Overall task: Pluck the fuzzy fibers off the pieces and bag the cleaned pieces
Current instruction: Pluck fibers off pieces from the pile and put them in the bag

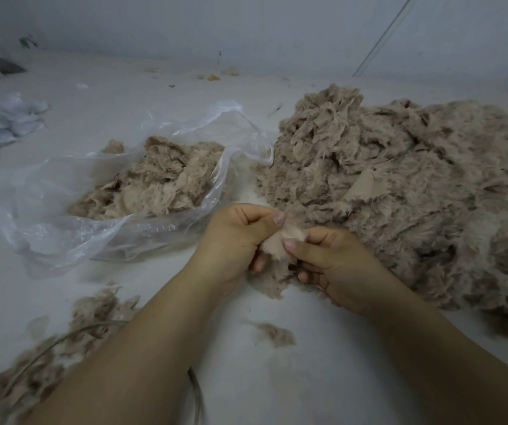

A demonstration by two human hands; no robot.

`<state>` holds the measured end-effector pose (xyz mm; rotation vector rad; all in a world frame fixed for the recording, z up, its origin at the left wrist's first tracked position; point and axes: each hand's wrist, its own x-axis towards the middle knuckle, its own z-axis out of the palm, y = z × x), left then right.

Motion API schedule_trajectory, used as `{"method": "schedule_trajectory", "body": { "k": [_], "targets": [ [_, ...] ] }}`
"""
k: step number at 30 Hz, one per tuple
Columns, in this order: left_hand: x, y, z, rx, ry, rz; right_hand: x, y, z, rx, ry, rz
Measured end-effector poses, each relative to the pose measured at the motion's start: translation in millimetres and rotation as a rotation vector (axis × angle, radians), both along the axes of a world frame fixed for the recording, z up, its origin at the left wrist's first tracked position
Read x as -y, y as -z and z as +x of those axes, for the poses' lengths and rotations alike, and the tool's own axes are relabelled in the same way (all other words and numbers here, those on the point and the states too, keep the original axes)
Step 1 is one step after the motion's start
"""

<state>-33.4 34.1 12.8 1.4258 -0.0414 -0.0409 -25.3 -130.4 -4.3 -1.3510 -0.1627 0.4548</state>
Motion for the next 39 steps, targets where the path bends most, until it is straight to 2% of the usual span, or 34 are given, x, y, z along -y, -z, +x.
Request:
{"method": "schedule_trajectory", "body": {
  "k": [3, 6, 8, 10, 12, 18, 20, 22, 25, 28, 31, 33, 35, 37, 39],
  "targets": [
    [-2.4, 3.0, 5.2, -0.003, -0.230, -0.073, -1.3, -0.4, -0.1, -0.052, 0.074, 0.029],
    [-5.6, 2.9, 7.6, 0.008, -0.290, -0.071, -1.1, -1.0, 0.5, -0.103, 0.122, 0.087],
    [-7.1, 3.5, 6.3, -0.025, -0.161, 0.049, -1.4, -1.6, 0.0, -0.116, 0.129, 0.118],
    [-6.5, 3.7, 1.8, -0.076, 0.084, 0.218, -2.7, -3.6, -1.4, -0.100, 0.129, 0.108],
    [-3.6, 4.0, -1.8, -0.077, 0.251, 0.296, -3.2, -3.9, -1.9, -0.102, 0.152, 0.102],
    [-11.4, 1.4, -0.1, -0.154, 0.288, 0.403, -4.2, -3.0, 0.7, -0.138, 0.201, 0.178],
    [-16.5, -1.4, 2.5, -0.196, 0.226, 0.430, -4.1, -4.2, 1.4, -0.167, 0.221, 0.199],
    [-20.7, -1.2, 6.7, -0.198, 0.062, 0.432, -4.2, -5.9, 1.8, -0.197, 0.250, 0.218],
    [-23.9, 1.9, 10.7, -0.103, -0.181, 0.457, -3.5, -6.2, 3.5, -0.243, 0.309, 0.269],
    [-21.5, 4.9, 10.3, 0.005, -0.218, 0.526, -3.5, -5.3, 3.7, -0.228, 0.324, 0.259],
    [-12.3, 6.0, 5.6, 0.175, -0.255, 0.718, -4.9, -4.6, 2.7, -0.196, 0.296, 0.225],
    [-4.8, 3.9, 1.4, 0.206, -0.246, 0.632, -5.0, -4.2, 1.8, -0.175, 0.277, 0.216],
    [2.8, 3.6, -2.8, 0.146, -0.115, 0.510, -4.3, -3.2, 1.4, -0.142, 0.266, 0.200],
    [10.3, 3.9, -6.1, 0.139, -0.031, 0.545, -4.5, -3.5, 0.4, -0.117, 0.249, 0.176],
    [13.4, 3.9, -5.5, 0.111, -0.020, 0.490, -5.4, -3.9, 0.0, -0.106, 0.233, 0.173]
  ]
}}
